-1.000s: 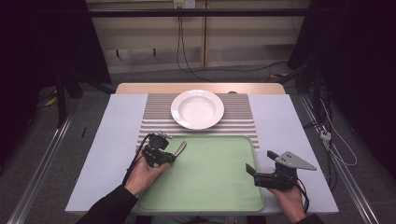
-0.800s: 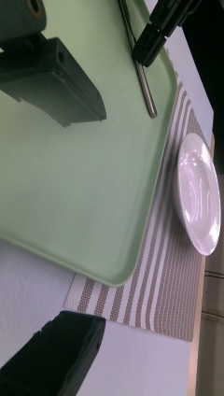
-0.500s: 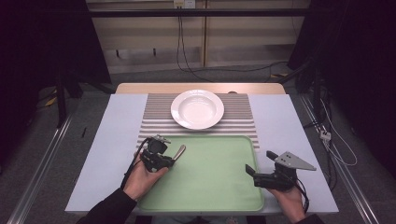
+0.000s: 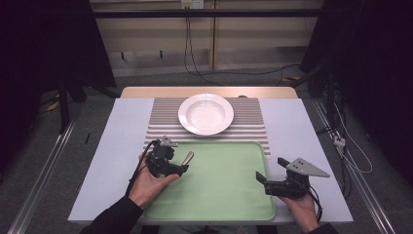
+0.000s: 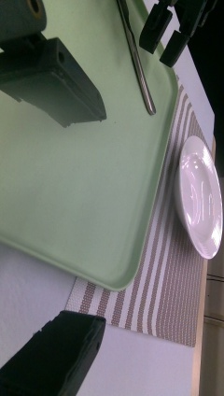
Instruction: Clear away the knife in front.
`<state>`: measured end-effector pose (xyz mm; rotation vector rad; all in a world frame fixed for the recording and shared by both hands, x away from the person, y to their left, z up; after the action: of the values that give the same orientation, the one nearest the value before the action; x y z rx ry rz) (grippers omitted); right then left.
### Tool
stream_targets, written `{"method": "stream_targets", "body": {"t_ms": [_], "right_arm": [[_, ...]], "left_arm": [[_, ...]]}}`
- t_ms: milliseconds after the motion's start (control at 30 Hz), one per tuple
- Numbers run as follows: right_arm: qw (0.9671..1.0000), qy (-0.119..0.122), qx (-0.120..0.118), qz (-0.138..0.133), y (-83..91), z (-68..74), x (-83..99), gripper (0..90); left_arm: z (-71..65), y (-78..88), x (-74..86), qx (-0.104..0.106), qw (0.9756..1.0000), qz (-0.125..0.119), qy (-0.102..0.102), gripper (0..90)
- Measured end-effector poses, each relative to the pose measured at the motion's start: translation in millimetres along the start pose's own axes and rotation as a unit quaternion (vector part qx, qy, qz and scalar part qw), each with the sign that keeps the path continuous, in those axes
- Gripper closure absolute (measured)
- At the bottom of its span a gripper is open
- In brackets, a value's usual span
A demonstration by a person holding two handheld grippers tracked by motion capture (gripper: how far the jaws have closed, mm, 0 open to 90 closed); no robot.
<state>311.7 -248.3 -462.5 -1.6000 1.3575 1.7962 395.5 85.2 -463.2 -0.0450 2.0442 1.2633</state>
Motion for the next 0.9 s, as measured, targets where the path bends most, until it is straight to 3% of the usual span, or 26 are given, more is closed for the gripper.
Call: {"method": "stream_targets", "body": {"t_ms": [33,100,133,167,267,333,367,467,533,633,733,767,833,900], "right_arm": [[1.0,0.0,0.0,0.0,0.2,-0.1,0.0,2.7],[1.0,0.0,0.0,0.0,0.4,-0.2,0.0,2.8],[1.0,0.0,-0.001,0.0,0.4,0.1,0.0,2.8],[1.0,0.002,-0.001,0.0,0.5,0.4,0.0,2.8],[1.0,0.003,0.0,0.0,1.1,1.1,-0.2,2.8],[1.0,0.002,0.001,0.0,1.4,1.0,-0.4,2.9],[1.0,0.003,0.001,0.0,1.2,1.1,-0.5,2.9],[1.0,0.006,0.001,0.002,0.6,1.7,-0.9,2.9],[1.0,0.007,0.001,0.002,0.6,2.3,-0.9,2.9],[1.0,0.005,0.003,-0.002,1.9,1.6,-1.2,3.0],[1.0,0.003,0.003,-0.003,1.9,1.3,-1.3,3.0],[1.0,0.003,0.002,-0.003,1.9,1.6,-1.3,3.0],[1.0,0.004,0.002,-0.003,1.9,2.0,-1.5,3.0],[1.0,0.003,0.001,-0.002,1.8,2.0,-1.3,3.1]], "left_arm": [[-2.8,0.6,-0.6,0.011,0.9999,-0.002,-0.006,20.6],[-9.3,2.2,0.5,0.053,0.9984,-0.003,-0.02,14.0],[-12.5,2.7,0.5,0.058,0.998,-0.011,-0.021,16.9],[-16.0,3.6,1.1,0.06,0.9975,-0.018,-0.033,25.2],[-21.5,2.9,4.1,0.078,0.996,-0.027,-0.036,53.4],[-21.5,-1.3,7.8,0.052,0.997,-0.016,-0.054,68.5],[-20.7,-3.6,9.3,0.059,0.9967,-0.007,-0.055,76.7],[-16.5,-9.3,10.7,0.04,0.9976,0.011,-0.056,88.4],[-14.7,-12.2,11.3,0.034,0.998,0.02,-0.05,90.0],[-12.8,-16.2,15.0,0.016,0.9974,0.035,-0.06,90.0],[-12.4,-15.9,14.7,-0.002,0.9975,0.033,-0.063,90.0],[-12.2,-16.0,14.7,0.008,0.9975,0.036,-0.061,90.0],[-10.8,-15.0,14.2,-0.013,0.9974,0.034,-0.062,90.0],[-9.8,-14.6,14.2,-0.007,0.9974,0.038,-0.06,90.0]]}}
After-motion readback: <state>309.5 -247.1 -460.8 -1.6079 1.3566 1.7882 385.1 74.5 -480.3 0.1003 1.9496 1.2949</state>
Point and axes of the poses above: each handheld gripper's, and its own axes: y roughly backward along the jaws, x roughly out of its underside, z roughly to its left, the point moved 5 cm from there along -y, roughly forward along the jaws, and after that the axes turned 15 degrees about y, right-handed, at the moved point
